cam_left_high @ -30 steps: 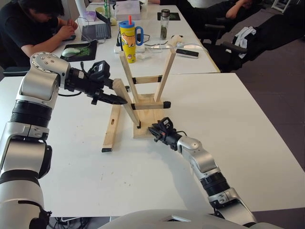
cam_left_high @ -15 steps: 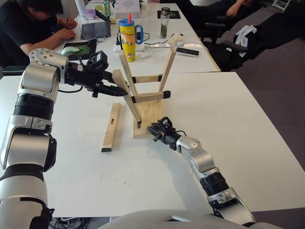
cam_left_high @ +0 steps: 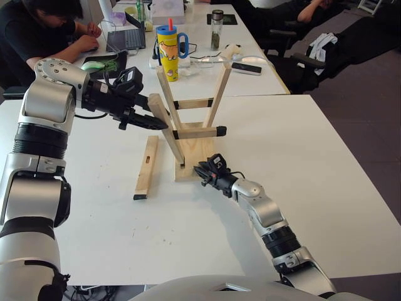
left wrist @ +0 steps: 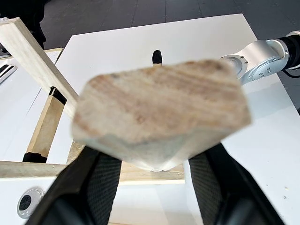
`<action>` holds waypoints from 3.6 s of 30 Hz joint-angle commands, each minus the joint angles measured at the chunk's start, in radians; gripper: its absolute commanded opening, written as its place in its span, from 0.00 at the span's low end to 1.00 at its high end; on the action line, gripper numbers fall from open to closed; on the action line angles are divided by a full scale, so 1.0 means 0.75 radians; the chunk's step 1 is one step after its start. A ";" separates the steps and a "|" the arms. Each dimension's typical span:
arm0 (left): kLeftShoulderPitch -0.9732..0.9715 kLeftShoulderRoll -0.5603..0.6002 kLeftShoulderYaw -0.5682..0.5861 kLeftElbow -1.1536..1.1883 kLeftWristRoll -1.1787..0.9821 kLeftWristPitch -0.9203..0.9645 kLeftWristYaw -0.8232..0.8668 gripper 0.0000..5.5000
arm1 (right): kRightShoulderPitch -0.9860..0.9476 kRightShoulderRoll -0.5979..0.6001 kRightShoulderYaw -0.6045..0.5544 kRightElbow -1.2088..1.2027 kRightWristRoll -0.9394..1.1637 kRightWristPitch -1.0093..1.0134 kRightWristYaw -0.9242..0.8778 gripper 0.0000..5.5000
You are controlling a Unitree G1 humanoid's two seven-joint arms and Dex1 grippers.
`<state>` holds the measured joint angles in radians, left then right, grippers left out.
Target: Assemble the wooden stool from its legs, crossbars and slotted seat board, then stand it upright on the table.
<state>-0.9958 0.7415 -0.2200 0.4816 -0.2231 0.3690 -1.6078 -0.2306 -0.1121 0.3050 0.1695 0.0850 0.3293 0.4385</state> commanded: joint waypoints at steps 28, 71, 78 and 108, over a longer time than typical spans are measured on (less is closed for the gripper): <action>-0.007 -0.058 0.004 0.066 0.040 -0.065 0.022 0.38 | 0.114 -0.004 0.071 0.163 -0.056 0.106 -0.009 0.21; 0.263 0.041 0.037 -0.092 0.076 -0.003 0.152 0.67 | 0.099 -0.031 0.109 0.185 -0.076 0.126 0.009 0.21; 0.592 -0.014 0.321 -0.050 0.064 -0.060 0.660 0.67 | 0.111 -0.054 0.109 0.189 -0.096 -0.016 0.004 0.21; 1.375 -0.750 0.371 -0.992 0.211 0.577 1.956 0.78 | 0.190 -0.133 -0.075 -0.395 0.160 -0.062 0.154 0.48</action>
<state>0.0481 0.1568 0.0439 -0.2969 -0.0485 0.7557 -0.1217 -0.0795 -0.2187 0.2601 -0.1179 0.2112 0.2739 0.5763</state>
